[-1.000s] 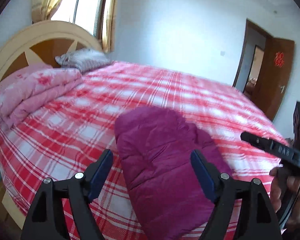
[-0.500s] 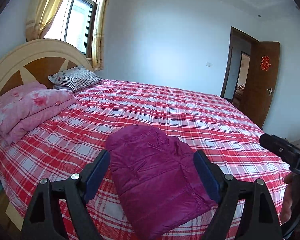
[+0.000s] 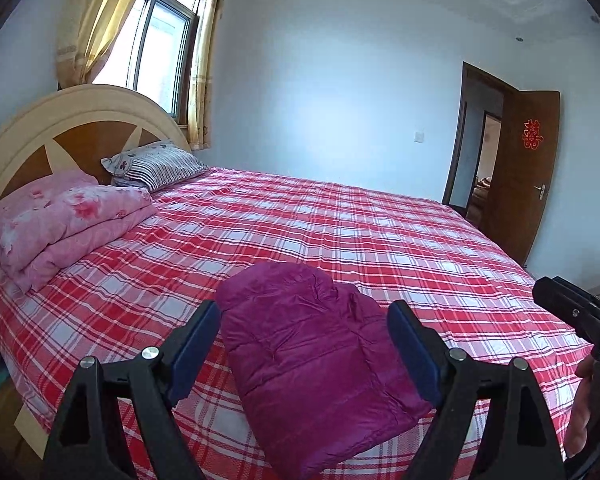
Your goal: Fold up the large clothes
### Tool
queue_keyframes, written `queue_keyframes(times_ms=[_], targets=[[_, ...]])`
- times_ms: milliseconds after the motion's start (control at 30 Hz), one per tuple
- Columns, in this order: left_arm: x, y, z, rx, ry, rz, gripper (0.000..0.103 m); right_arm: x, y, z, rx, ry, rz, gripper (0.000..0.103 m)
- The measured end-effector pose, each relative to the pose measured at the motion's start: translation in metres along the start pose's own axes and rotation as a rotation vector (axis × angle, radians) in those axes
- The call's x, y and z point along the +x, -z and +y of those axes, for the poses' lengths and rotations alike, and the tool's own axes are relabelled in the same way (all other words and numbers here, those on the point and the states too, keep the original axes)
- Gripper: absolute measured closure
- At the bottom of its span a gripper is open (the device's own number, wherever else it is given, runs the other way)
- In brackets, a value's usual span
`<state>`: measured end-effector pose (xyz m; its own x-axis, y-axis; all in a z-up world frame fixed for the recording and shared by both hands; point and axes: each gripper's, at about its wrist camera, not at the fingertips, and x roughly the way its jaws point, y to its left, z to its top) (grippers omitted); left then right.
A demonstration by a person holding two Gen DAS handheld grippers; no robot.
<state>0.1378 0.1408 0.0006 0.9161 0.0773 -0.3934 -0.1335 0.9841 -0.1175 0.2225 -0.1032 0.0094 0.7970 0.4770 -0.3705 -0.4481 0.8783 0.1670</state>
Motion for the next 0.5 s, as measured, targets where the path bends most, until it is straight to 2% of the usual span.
queue_keyframes(times_ms=[500], targets=[[0.0018,0.0007,-0.0016,0.009,-0.013,0.011,0.017,-0.0087,0.0000,0.0031,-0.007,0.000,-0.027,0.000]])
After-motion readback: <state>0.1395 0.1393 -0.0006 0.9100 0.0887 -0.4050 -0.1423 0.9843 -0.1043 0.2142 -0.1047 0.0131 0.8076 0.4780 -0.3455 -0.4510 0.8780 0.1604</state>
